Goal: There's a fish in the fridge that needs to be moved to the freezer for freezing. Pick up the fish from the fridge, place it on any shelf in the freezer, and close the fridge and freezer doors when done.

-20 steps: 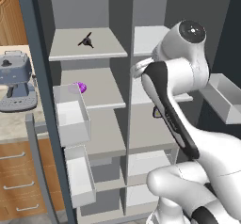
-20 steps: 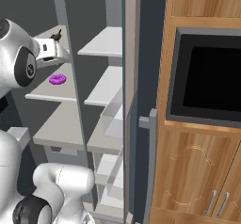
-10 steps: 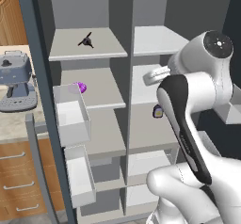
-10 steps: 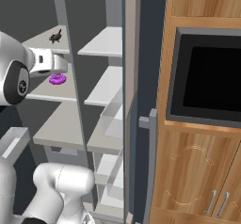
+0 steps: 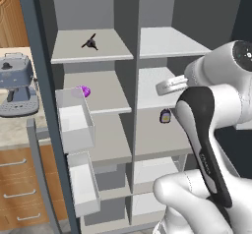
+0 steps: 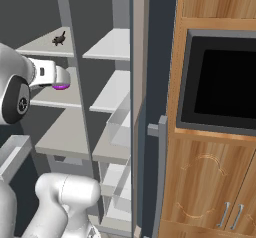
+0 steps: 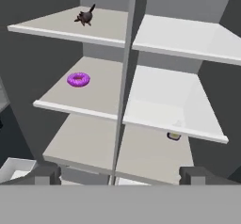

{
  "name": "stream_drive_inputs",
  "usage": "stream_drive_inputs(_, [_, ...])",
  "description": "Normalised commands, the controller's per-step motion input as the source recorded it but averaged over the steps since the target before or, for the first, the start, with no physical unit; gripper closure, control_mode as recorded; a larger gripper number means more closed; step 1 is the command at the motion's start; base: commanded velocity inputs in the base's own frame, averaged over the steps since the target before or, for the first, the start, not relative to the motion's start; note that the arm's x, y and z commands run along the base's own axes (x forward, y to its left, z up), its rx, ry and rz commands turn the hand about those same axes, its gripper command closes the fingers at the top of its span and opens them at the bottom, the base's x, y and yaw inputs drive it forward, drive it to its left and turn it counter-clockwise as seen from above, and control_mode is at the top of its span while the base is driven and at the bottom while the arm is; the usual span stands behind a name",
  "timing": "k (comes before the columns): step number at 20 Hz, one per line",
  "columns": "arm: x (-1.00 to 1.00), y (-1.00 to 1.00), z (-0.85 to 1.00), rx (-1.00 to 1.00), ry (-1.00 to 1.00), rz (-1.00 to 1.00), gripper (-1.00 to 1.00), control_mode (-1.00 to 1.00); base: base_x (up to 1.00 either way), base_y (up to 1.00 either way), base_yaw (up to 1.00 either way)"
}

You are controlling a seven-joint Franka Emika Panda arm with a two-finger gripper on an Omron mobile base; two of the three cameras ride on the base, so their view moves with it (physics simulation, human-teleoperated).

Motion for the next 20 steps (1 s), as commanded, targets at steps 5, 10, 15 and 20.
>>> stream_drive_inputs(5, [-0.26, 0.0, -0.16, 0.01, 0.0, 0.0, -1.0, -1.0, 0.0, 0.0, 0.0])
stream_drive_inputs(10, [-0.03, 0.0, -0.05, 0.0, 0.01, 0.0, -1.0, 1.0, 0.0, 0.0, 0.0])
stream_drive_inputs(15, [0.0, 0.0, 0.0, 0.0, 0.0, 0.0, -1.0, 1.0, -0.51, 0.0, 0.0])
stream_drive_inputs(20, [0.0, 0.0, 0.0, 0.0, 0.0, 0.0, -1.0, 1.0, -0.64, 0.0, 0.0])
